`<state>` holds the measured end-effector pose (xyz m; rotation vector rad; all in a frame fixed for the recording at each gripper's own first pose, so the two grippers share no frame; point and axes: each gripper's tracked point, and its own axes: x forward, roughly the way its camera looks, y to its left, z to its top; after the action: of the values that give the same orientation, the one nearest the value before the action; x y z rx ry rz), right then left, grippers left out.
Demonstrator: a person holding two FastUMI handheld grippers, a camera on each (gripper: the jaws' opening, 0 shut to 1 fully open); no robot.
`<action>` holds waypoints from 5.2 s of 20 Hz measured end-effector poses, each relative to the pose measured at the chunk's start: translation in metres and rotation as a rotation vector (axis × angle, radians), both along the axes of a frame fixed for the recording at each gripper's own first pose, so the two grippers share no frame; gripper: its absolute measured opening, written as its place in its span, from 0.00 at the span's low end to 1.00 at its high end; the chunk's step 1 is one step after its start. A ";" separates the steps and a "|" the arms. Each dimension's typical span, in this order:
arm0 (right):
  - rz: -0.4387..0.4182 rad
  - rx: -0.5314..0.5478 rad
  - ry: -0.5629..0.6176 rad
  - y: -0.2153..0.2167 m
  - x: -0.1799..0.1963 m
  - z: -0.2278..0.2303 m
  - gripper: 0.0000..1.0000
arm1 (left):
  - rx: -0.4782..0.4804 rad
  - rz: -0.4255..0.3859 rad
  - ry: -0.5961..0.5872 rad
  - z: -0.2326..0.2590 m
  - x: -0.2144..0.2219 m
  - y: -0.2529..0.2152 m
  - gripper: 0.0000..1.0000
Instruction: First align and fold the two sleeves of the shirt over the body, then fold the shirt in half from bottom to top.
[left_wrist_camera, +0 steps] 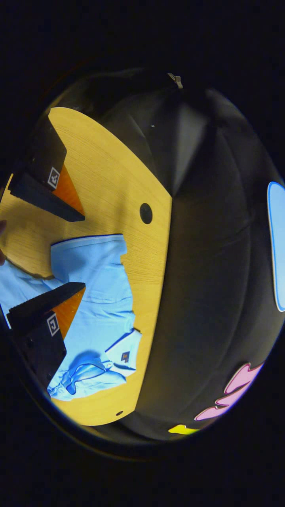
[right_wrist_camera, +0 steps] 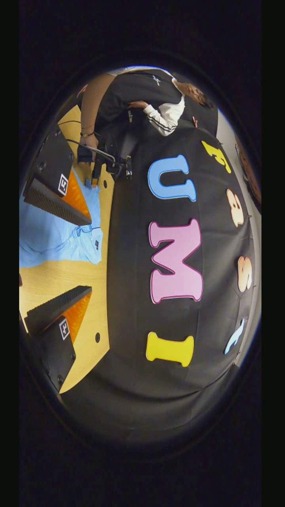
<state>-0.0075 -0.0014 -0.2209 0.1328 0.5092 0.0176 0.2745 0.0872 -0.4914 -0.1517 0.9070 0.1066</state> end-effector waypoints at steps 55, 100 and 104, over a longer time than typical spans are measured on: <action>-0.058 0.057 0.105 -0.065 -0.034 -0.023 0.97 | 0.201 -0.837 -0.086 0.028 -0.038 -0.284 0.06; 0.037 0.049 0.814 0.021 -0.256 -0.182 0.99 | -0.041 -0.240 0.237 0.039 -0.391 -0.056 1.00; 0.050 0.033 0.817 0.019 -0.257 -0.185 0.98 | -0.031 -0.253 0.239 0.038 -0.392 -0.057 1.00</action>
<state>-0.2642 0.0172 -0.4055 0.1573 1.3285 0.0198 -0.1171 0.0304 -0.4533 -0.0526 1.1593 -0.1275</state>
